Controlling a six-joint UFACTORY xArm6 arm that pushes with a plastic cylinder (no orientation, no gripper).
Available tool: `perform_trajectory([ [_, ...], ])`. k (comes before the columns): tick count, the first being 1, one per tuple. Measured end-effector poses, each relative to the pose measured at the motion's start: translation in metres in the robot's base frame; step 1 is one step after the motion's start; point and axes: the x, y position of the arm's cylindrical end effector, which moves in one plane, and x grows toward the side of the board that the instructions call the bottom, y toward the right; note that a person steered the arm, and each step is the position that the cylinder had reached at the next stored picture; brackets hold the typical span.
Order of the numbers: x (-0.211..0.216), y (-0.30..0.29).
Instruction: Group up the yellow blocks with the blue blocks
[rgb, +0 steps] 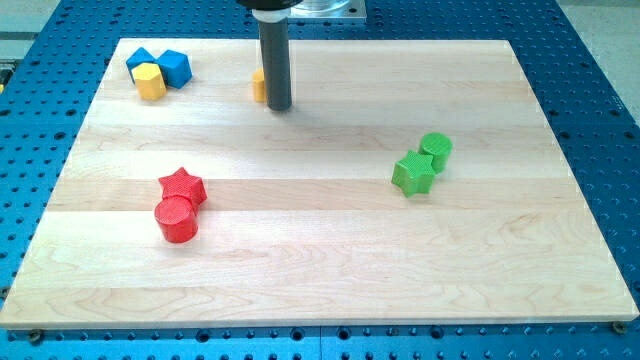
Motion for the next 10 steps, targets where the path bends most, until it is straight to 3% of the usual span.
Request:
perform_trajectory([
  [1, 0.003, -0.02],
  [2, 0.005, 0.012],
  [5, 0.012, 0.019],
  [6, -0.018, 0.041],
  [7, -0.056, 0.033],
  [8, -0.022, 0.02],
  [10, -0.051, -0.049],
])
